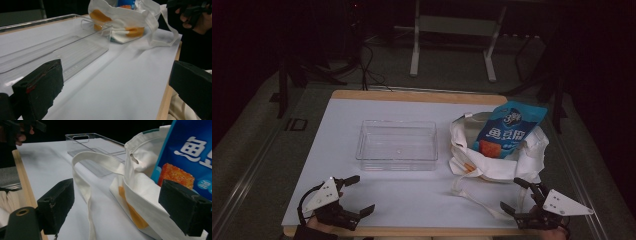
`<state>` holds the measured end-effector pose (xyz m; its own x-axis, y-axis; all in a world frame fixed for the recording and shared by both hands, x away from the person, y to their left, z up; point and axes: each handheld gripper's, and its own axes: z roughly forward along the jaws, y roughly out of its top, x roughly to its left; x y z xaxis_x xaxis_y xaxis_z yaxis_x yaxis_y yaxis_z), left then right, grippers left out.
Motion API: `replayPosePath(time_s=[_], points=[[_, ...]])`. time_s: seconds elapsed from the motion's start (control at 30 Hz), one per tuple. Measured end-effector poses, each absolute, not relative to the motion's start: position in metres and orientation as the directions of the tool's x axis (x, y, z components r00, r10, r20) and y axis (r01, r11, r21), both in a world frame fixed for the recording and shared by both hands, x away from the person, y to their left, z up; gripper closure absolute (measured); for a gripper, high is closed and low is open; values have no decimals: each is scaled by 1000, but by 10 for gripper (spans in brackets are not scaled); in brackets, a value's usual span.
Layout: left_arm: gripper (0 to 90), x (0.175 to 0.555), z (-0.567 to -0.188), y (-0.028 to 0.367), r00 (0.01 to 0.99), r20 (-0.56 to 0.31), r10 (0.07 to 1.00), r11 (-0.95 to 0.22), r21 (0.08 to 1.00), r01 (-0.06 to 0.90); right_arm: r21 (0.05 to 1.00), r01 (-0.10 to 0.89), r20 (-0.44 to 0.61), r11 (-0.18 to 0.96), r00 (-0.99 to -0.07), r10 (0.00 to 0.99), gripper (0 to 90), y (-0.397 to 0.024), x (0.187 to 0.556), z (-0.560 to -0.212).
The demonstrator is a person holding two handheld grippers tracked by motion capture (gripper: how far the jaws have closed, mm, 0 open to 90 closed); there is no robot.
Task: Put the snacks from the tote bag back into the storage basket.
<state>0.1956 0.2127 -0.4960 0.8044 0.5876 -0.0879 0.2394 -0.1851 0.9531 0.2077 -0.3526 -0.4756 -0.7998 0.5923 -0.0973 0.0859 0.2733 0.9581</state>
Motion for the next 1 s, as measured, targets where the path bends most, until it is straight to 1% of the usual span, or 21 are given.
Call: replayPosePath(time_s=[0.07, 0.13, 0.17, 0.33, 0.47, 0.5, 0.53, 0.67, 0.83, 1.0], points=[[0, 195, -495, 209, 806, -72, 588, -202, 951, 232, 951, 122, -76, 283, -798, 598, 129, -356, 208, -474], [0, 193, -492, 206, 819, -63, 571, -209, 953, 219, 945, 153, -47, 290, -812, 582, 128, -357, 209, -473], [0, 191, -489, 202, 821, -42, 569, -223, 953, 204, 941, 161, -44, 297, -812, 581, 128, -357, 208, -472], [0, 189, -483, 195, 838, -43, 544, -230, 953, 199, 931, 190, -13, 313, -836, 549, 128, -359, 208, -469], [0, 188, -477, 188, 843, -51, 535, -227, 953, 202, 933, 175, -36, 315, -825, 564, 126, -360, 206, -462], [0, 190, -475, 186, 856, -98, 507, -204, 952, 229, 935, 170, -30, 311, -836, 548, 120, -361, 206, -461], [0, 192, -474, 184, 857, -120, 502, -204, 946, 252, 939, 166, -26, 302, -840, 542, 119, -362, 205, -459], [0, 197, -474, 182, 859, -153, 489, -191, 942, 277, 943, 147, -39, 300, -843, 536, 119, -364, 206, -452], [0, 206, -466, 177, 858, -151, 491, -200, 939, 279, 941, 129, -66, 313, -838, 542, 118, -365, 208, -443], [0, 216, -461, 171, 861, -145, 487, -211, 937, 277, 947, 130, -53, 292, -836, 546, 111, -368, 211, -434]])
